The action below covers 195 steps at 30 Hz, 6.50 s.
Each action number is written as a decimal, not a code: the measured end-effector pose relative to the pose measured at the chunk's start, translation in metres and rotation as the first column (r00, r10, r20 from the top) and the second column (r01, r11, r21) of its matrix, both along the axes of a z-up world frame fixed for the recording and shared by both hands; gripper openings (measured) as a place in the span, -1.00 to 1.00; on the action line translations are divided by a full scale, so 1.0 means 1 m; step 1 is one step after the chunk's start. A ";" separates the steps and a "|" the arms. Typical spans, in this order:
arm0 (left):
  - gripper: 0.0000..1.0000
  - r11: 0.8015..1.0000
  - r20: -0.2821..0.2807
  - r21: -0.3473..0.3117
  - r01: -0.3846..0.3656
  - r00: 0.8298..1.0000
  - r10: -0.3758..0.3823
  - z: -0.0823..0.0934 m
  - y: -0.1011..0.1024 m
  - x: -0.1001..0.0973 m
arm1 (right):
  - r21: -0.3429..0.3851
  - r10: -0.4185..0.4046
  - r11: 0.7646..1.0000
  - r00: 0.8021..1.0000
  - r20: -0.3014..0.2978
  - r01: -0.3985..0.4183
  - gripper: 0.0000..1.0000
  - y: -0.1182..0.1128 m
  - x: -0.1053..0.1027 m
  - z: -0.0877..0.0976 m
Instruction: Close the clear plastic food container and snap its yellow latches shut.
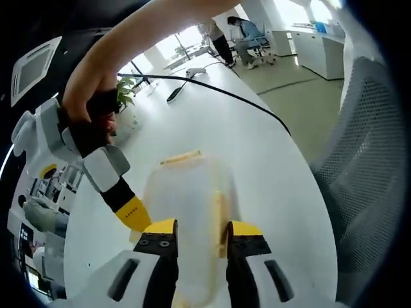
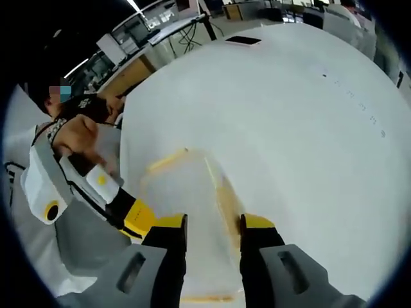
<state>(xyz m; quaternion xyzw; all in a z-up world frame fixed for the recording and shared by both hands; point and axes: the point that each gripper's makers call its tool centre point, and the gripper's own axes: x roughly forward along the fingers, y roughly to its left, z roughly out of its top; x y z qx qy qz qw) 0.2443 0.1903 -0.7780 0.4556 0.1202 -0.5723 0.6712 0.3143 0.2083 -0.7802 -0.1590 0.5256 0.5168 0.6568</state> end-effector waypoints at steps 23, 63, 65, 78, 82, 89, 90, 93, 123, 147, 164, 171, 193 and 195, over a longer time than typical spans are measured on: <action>-0.64 1.000 0.021 -0.003 0.016 1.000 -0.016 -0.004 -0.002 0.001 | -0.058 0.198 0.977 0.976 -0.087 -0.203 -0.55 0.004 0.004 0.000; 0.34 0.995 -0.218 0.085 -0.052 0.974 0.069 0.015 0.060 0.032 | 0.010 0.211 0.975 0.945 0.250 -0.221 0.66 -0.032 -0.031 0.025; 0.44 0.995 -0.266 0.099 -0.031 0.962 0.056 0.013 0.056 0.030 | -0.036 0.241 0.970 0.937 0.253 -0.240 0.72 -0.038 -0.038 0.022; 0.60 0.980 -0.263 0.200 -0.008 0.963 0.062 -0.012 0.046 0.047 | -0.176 0.314 0.945 0.917 0.248 -0.276 0.74 -0.062 -0.041 -0.011; 0.56 0.966 -0.257 0.257 0.025 0.965 0.043 -0.024 0.054 0.046 | -0.188 0.316 0.942 0.923 0.221 -0.278 0.68 -0.066 -0.045 -0.021; 0.48 0.978 -0.291 0.207 0.004 0.955 0.058 -0.020 0.049 0.047 | -0.189 0.317 0.941 0.927 0.202 -0.280 0.51 -0.068 -0.045 -0.030; 0.48 0.977 -0.290 0.213 0.013 0.956 0.050 -0.020 0.050 0.046 | -0.178 0.324 0.940 0.924 0.203 -0.291 0.52 -0.068 -0.046 -0.030; 0.47 0.978 -0.297 0.209 0.012 0.953 0.051 -0.020 0.050 0.045 | -0.170 0.330 0.939 0.923 0.197 -0.300 0.52 -0.068 -0.046 -0.030; 0.46 0.965 -0.289 0.252 -0.068 0.947 0.142 -0.021 0.140 0.034 | -0.166 0.395 0.917 0.885 0.245 -0.363 0.58 0.028 -0.044 -0.032; 0.46 0.971 -0.295 0.213 -0.108 0.940 0.170 -0.020 0.215 0.008 | -0.192 0.419 0.906 0.867 0.270 -0.378 0.54 0.101 -0.067 -0.031; 0.47 0.967 -0.246 0.239 -0.088 0.958 0.148 -0.023 0.215 0.045 | -0.226 0.377 0.920 0.878 0.294 -0.319 0.50 0.098 -0.030 -0.028; 0.48 0.967 -0.215 0.229 -0.111 0.963 0.161 -0.024 0.213 0.085 | -0.228 0.322 0.940 0.885 0.337 -0.255 0.44 0.090 0.011 -0.025; 0.49 0.975 -0.208 0.187 -0.123 0.965 0.162 -0.022 0.208 0.160 | -0.267 0.320 0.937 0.864 0.389 -0.226 0.39 0.083 0.085 -0.025; 0.49 0.974 -0.206 0.188 -0.124 0.965 0.163 -0.022 0.207 0.160 | -0.265 0.317 0.938 0.864 0.391 -0.224 0.39 0.083 0.086 -0.026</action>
